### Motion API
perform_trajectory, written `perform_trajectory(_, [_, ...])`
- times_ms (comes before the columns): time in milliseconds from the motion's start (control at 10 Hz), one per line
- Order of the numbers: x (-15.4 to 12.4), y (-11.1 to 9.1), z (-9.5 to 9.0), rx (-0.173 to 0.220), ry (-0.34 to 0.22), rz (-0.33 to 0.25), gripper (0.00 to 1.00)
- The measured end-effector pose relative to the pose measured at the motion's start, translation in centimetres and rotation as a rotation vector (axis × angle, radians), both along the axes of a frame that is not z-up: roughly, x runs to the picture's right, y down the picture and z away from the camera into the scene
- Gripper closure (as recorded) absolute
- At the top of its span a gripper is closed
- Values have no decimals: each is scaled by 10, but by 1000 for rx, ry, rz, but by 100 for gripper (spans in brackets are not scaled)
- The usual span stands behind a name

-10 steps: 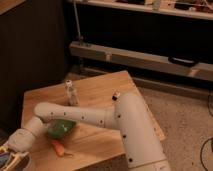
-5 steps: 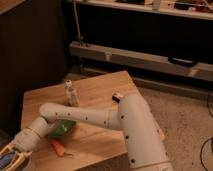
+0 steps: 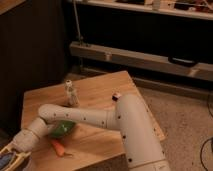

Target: Place the white sponge in the ceramic cup

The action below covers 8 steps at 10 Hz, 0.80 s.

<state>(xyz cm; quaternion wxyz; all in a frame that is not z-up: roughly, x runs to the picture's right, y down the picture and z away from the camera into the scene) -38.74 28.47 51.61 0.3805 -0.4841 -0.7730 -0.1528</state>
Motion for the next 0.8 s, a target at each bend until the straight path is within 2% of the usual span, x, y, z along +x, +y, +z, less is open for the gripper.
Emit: perform_trajectory(800, [-7,15,11,-7,16,-24,100])
